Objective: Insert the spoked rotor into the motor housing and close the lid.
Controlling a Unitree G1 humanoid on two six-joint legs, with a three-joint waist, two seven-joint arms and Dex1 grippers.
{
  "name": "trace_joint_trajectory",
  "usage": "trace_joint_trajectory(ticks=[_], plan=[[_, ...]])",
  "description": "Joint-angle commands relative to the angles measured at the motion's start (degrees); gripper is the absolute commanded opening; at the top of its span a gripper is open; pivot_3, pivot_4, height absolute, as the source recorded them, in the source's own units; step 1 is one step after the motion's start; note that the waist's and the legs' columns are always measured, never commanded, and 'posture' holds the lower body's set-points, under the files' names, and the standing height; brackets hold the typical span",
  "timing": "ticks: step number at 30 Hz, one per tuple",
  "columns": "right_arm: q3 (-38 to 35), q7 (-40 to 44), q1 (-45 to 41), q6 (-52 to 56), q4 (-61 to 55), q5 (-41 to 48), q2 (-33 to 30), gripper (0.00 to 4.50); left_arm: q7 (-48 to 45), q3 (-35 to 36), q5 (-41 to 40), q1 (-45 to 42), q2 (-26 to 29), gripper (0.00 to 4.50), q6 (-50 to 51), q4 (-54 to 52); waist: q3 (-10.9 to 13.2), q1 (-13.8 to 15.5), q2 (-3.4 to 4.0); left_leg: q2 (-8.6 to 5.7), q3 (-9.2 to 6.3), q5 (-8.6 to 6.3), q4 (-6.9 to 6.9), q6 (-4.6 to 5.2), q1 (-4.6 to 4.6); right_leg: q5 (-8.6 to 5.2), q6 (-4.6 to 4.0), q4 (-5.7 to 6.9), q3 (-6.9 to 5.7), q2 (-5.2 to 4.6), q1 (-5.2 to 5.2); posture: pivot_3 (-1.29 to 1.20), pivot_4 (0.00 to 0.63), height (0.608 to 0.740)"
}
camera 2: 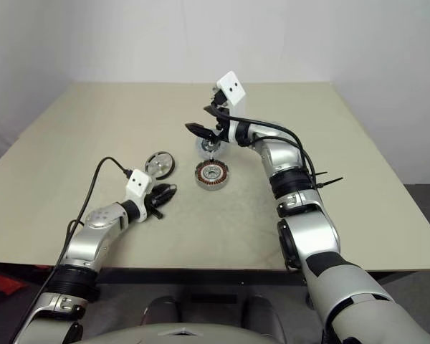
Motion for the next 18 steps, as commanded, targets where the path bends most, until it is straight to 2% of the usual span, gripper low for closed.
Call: trace_joint_trajectory(ticks=[1, 10, 18], plan=[[-0.3, 0.1, -1.9, -1.4, -0.7, 0.5, -0.1, 4.18, -0.5, -1.8, -0.2, 0.9, -0.9, 1.35, 2.1, 0.7, 0.0, 0.0, 0.00, 0.00, 0.00, 0.00, 0.00, 0.00, 0.01, 0.00, 0.00, 0.00, 0.00, 0.00, 0.00, 0.00, 0.000, 0.740], [-0.3, -0.1, -1.8, -1.8, -0.5, 0.2, -0.3, 4.18, -0.1, 2.7, -6.4, -3.2, -2.8, 1.35, 6.1, -4.6, 0.0, 0.1, 0.00, 0.01, -0.01, 0.00, 0.01, 0.00, 0.00, 0.00, 0.00, -0.05, -0.07, -0.02, -0.04, 0.00, 0.000, 0.740], [-0.3, -0.4, -1.9, -2.2, -0.1, 0.1, -0.4, 4.18, 0.8, 3.4, -9.0, -5.7, -3.7, 1.35, 7.8, -7.0, 0.1, -0.1, 0.00, 0.06, -0.01, 0.00, -0.03, -0.01, -0.08, 0.00, -0.01, -0.06, -0.07, 0.04, -0.21, 0.00, 0.000, 0.740]])
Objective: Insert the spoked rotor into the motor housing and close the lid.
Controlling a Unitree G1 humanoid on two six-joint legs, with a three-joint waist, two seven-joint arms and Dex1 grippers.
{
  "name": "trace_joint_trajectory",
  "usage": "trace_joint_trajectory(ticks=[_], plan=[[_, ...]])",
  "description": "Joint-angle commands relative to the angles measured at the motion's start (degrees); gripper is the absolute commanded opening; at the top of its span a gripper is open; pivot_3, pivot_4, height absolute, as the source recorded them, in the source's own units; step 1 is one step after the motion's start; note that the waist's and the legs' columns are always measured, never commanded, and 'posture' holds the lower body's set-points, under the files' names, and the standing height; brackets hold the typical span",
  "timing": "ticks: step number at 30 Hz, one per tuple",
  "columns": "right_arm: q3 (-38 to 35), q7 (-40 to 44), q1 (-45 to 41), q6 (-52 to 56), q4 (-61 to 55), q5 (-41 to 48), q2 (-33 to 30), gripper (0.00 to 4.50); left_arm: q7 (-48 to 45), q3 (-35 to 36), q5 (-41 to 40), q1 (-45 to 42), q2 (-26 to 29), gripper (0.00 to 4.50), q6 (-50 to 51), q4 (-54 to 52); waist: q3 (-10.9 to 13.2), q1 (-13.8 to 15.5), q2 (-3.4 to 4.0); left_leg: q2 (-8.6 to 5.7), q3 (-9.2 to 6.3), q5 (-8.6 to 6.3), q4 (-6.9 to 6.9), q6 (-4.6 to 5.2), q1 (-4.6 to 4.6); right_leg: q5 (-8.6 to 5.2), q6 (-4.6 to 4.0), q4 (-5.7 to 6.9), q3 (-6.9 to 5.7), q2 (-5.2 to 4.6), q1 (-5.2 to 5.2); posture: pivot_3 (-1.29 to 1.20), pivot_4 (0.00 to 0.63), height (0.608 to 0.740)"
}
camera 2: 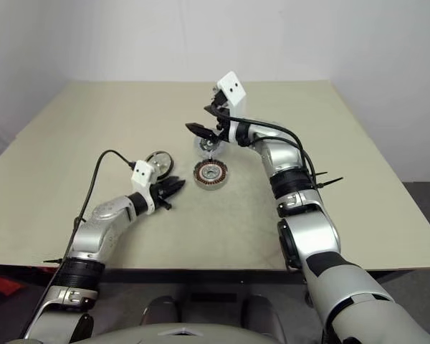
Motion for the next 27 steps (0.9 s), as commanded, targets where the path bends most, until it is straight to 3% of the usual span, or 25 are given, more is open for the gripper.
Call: trace_joint_trajectory(ticks=[1, 17, 27], plan=[[-0.3, -0.1, -1.9, -1.4, -0.9, 0.3, -0.2, 4.18, 0.5, 1.2, -1.8, -2.0, -0.2, 1.35, 0.3, -3.2, 0.0, 0.0, 0.00, 0.00, 0.00, 0.00, 0.00, 0.00, 0.00, 0.00, 0.00, 0.00, 0.00, 0.00, -0.01, 0.00, 0.000, 0.740], [-0.8, -0.9, -2.0, -1.8, -1.5, 0.5, -0.9, 4.18, -2.8, -2.9, -1.0, -9.5, 0.2, 1.35, 0.1, 2.6, 0.0, 0.0, -0.01, -0.02, 0.00, 0.01, 0.01, 0.00, 0.00, 0.00, 0.00, 0.01, 0.00, 0.00, -0.01, 0.00, 0.000, 0.740], [-0.7, -1.1, -1.1, -1.2, -2.2, 0.7, -1.9, 4.18, -1.6, -1.2, -1.0, -3.1, 2.5, 1.35, 0.3, -2.0, 0.1, 0.0, 0.01, 0.00, 0.00, 0.01, 0.00, -0.01, -0.01, 0.00, 0.00, 0.01, 0.01, 0.01, -0.02, 0.00, 0.000, 0.740]])
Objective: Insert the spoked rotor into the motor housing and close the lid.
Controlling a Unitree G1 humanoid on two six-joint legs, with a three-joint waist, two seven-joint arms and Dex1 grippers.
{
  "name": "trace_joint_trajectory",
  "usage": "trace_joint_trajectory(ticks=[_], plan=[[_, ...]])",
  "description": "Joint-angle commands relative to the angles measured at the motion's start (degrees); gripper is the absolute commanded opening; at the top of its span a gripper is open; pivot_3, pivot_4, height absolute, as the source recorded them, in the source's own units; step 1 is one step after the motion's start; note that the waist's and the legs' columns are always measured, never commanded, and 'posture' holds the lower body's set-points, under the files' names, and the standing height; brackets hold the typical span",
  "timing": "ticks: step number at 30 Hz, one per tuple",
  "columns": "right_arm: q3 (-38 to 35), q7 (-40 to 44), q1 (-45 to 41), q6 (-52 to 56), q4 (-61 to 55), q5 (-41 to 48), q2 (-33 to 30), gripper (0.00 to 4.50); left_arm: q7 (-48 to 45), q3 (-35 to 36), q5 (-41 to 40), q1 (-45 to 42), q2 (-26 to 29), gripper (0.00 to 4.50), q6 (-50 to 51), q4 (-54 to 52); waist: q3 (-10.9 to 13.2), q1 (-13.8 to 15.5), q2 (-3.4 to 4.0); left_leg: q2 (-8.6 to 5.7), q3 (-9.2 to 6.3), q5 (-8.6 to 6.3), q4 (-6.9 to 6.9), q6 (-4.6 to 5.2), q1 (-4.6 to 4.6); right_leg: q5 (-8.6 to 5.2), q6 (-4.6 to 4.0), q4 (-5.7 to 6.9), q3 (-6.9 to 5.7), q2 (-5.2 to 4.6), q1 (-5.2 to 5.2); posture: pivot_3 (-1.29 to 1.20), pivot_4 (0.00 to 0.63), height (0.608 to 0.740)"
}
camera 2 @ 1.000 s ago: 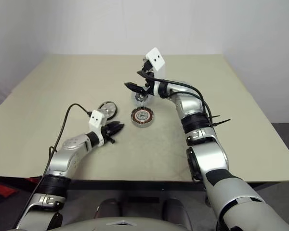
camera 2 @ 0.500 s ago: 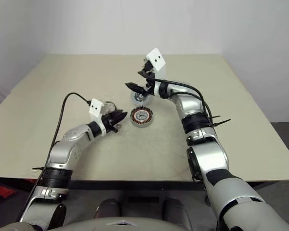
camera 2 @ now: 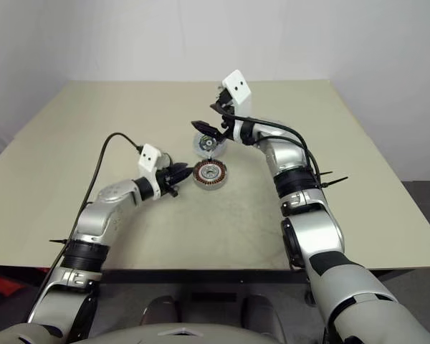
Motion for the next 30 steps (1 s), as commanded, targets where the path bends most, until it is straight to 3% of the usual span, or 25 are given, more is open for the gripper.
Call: trace_joint_trajectory(ticks=[1, 4, 6, 9, 30], plan=[[-0.6, 0.2, -1.1, -0.5, -2.1, 0.7, -0.2, 4.18, 0.5, 0.7, 0.1, 1.6, 0.6, 1.35, -0.9, -3.3, 0.0, 0.0, 0.00, 0.00, 0.00, 0.00, 0.00, 0.00, 0.00, 0.00, 0.00, 0.00, 0.00, 0.00, 0.00, 0.00, 0.000, 0.740], [-0.4, 0.7, -1.4, -0.7, -1.7, 0.8, 0.1, 4.18, 0.9, -0.1, 1.1, 2.6, 1.1, 1.53, -1.3, -3.6, 0.0, 0.2, 0.00, 0.00, 0.00, 0.00, 0.01, 0.00, 0.00, 0.00, 0.00, 0.00, -0.02, -0.02, 0.00, 0.00, 0.000, 0.740], [-0.4, 0.8, -1.6, -0.8, -1.5, 0.7, 0.2, 4.18, 1.5, -0.7, 2.3, 2.9, 1.3, 1.92, -1.7, -3.4, 0.0, 0.1, -0.01, 0.00, 0.00, 0.00, 0.02, 0.00, 0.00, 0.00, 0.00, 0.01, -0.03, -0.02, 0.00, 0.00, 0.000, 0.740], [-0.3, 1.0, -1.7, -0.9, -1.2, 0.6, 0.3, 4.18, 3.6, -1.0, 4.2, 2.8, 1.1, 2.86, -2.1, -2.5, 0.0, 0.1, -0.01, 0.00, 0.00, 0.00, 0.01, 0.00, 0.00, 0.00, 0.00, 0.01, -0.02, -0.01, 0.00, 0.00, 0.000, 0.740], [-0.5, 0.8, -1.4, -0.8, -1.2, 0.5, 0.1, 4.18, 2.1, -2.2, 6.7, 7.9, 2.5, 2.86, -5.1, -0.3, 0.0, 0.0, 0.00, 0.01, 0.00, 0.00, 0.01, 0.00, 0.02, 0.00, 0.00, 0.02, 0.00, 0.00, 0.00, 0.00, 0.000, 0.740]])
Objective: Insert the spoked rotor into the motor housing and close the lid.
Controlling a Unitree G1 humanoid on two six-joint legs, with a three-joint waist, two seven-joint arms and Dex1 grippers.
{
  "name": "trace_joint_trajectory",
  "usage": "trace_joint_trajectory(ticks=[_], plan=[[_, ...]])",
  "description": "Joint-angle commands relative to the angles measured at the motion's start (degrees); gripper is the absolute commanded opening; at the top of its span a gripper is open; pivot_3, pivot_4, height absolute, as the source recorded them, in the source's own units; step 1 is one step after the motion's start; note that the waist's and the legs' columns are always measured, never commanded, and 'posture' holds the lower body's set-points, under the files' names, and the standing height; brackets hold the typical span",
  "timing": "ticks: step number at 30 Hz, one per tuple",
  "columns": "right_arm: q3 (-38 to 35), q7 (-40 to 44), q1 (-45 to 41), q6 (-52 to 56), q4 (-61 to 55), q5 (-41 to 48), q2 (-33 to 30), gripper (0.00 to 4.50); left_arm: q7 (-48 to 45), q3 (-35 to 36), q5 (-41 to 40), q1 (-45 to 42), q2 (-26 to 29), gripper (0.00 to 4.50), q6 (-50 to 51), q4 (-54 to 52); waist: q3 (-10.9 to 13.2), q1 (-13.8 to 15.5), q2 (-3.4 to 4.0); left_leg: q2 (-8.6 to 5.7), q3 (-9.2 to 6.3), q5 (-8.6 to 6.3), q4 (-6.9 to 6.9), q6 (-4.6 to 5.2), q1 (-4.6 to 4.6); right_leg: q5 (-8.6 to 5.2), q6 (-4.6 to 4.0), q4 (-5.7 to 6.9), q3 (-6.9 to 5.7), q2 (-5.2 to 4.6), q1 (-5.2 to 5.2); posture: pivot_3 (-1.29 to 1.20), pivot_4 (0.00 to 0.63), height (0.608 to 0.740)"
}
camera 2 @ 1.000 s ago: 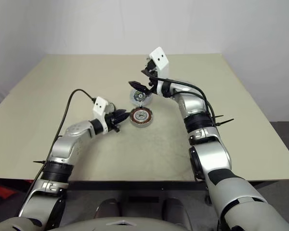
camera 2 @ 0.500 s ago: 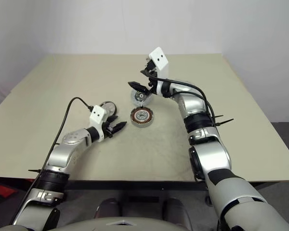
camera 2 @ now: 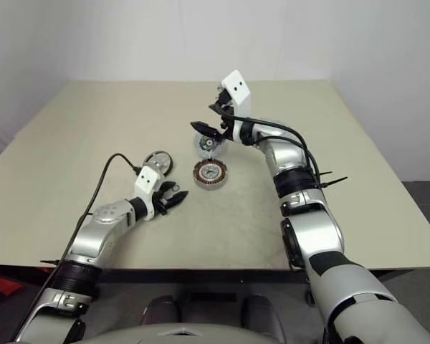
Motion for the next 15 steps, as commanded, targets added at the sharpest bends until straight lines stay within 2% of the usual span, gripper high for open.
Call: trace_joint_trajectory(ticks=[1, 8, 15], plan=[[-0.5, -0.1, -1.5, -0.9, -1.1, 0.5, -0.1, 4.18, 0.1, 0.6, 0.6, 1.0, 0.7, 2.86, -1.6, 0.6, 0.0, 0.0, 0.00, 0.00, 0.00, 0.00, 0.00, 0.00, 0.00, 0.00, 0.00, 0.00, 0.00, 0.00, 0.00, 0.00, 0.000, 0.740], [-0.4, 0.1, -1.7, -1.0, -0.7, 0.5, 0.0, 4.18, 1.2, 0.6, 1.2, 1.4, 0.0, 2.86, -4.0, 2.4, 0.0, 0.0, 0.00, 0.00, 0.00, 0.00, -0.01, 0.00, 0.01, 0.00, 0.00, 0.02, 0.01, 0.01, 0.00, 0.00, 0.000, 0.740], [-0.4, 0.1, -2.0, -1.0, -0.5, 0.4, -0.1, 4.18, 2.4, 0.8, 2.5, 0.6, -1.1, 2.86, -10.6, 8.6, 0.0, 0.0, 0.02, -0.01, 0.00, 0.00, 0.00, 0.00, 0.03, 0.00, 0.00, 0.15, 0.03, 0.00, 0.11, 0.00, 0.000, 0.740]])
